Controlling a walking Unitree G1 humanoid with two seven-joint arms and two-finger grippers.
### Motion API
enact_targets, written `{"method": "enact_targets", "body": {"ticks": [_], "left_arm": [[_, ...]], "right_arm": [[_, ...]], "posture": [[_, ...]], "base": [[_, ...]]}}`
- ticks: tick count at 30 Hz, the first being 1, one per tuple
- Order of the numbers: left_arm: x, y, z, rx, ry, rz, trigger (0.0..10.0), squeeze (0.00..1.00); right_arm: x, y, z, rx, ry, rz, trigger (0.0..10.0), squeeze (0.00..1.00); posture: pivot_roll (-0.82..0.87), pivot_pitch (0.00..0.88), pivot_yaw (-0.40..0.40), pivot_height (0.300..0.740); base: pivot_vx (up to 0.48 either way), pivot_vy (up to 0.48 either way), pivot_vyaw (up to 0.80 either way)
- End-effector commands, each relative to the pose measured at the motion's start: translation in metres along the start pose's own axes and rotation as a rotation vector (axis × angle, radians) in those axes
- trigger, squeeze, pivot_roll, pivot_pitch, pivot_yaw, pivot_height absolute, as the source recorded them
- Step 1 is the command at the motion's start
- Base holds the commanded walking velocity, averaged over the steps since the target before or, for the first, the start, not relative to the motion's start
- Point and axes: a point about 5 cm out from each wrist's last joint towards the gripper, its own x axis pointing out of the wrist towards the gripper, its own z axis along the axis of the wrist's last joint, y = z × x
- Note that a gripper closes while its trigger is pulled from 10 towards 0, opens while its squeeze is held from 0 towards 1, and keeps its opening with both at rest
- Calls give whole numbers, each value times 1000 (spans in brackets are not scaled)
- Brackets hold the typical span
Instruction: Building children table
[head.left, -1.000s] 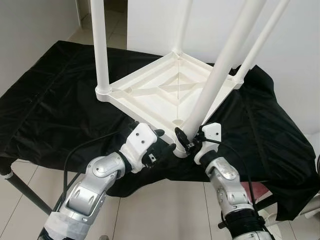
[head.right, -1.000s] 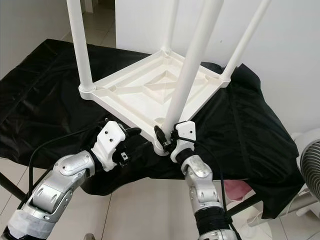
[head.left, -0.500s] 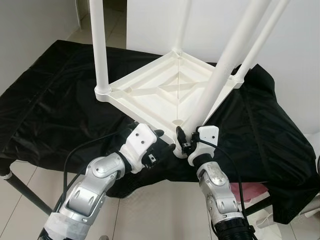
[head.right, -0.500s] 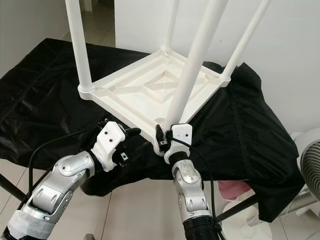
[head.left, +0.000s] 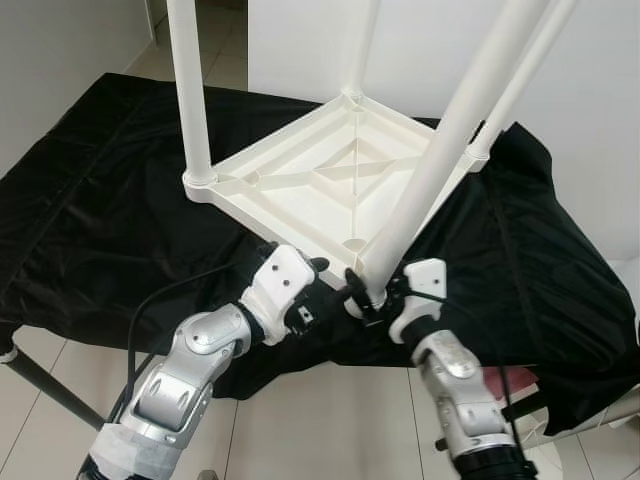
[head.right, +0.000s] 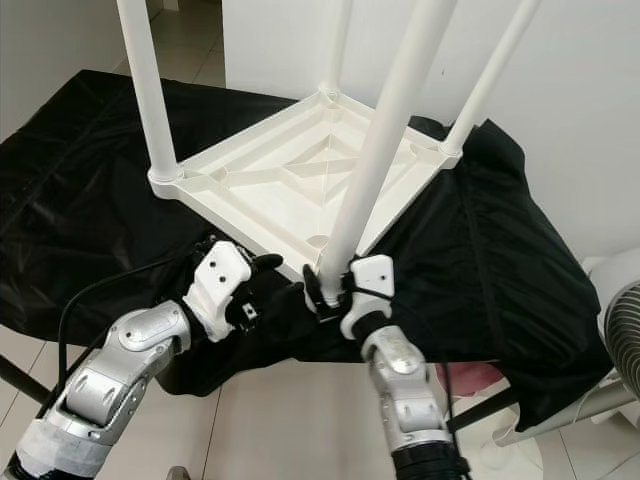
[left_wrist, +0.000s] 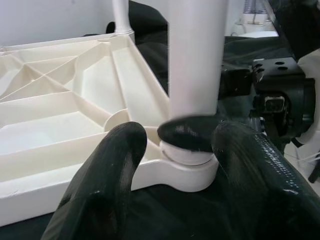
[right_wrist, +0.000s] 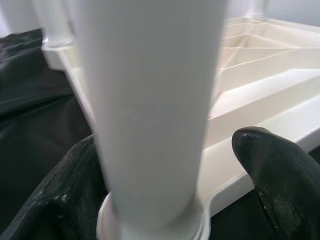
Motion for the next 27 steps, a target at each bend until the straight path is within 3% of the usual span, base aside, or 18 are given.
{"method": "enact_targets", "body": {"ticks": [1, 5, 6, 18, 19, 21, 22, 27], "left_arm": [[0, -2, 0, 2, 0, -12, 10000, 0], [-1, -1, -1, 4, 3, -12, 10000, 0], [-3, -1, 0, 3, 4, -15, 10000, 0], [-8, 1, 1, -9, -1, -59, 10000, 0], [-8, 1, 2, -7, -3, -63, 10000, 0], [-8, 1, 2, -7, -3, -63, 10000, 0], [-9, 2, 2, -2, -4, -63, 10000, 0], [-9, 3, 3, 8, -3, -58, 10000, 0]], "right_arm": [[-2, -6, 2, -5, 17, 104, 10000, 0], [-2, -15, 5, -40, 33, 183, 10000, 0], [4, -23, 9, -71, 41, 243, 10000, 0], [23, -26, 5, -110, 87, 368, 10000, 0], [26, -24, 3, -107, 92, 386, 4510, 0], [26, -24, 3, -107, 92, 386, 4510, 0], [29, -23, 1, -103, 99, 398, 0, 0], [32, -24, -7, -94, 118, 414, 0, 0]], "posture": [[34, 65, -112, 740], [37, 65, -113, 740], [42, 61, -111, 740], [62, 54, -107, 740], [66, 52, -107, 740], [66, 52, -107, 740], [68, 51, -106, 740], [74, 46, -106, 740]], "base": [[0, 0, 0], [0, 0, 0], [0, 0, 0], [0, 0, 0], [0, 0, 0], [0, 0, 0], [0, 0, 0], [0, 0, 0]]}}
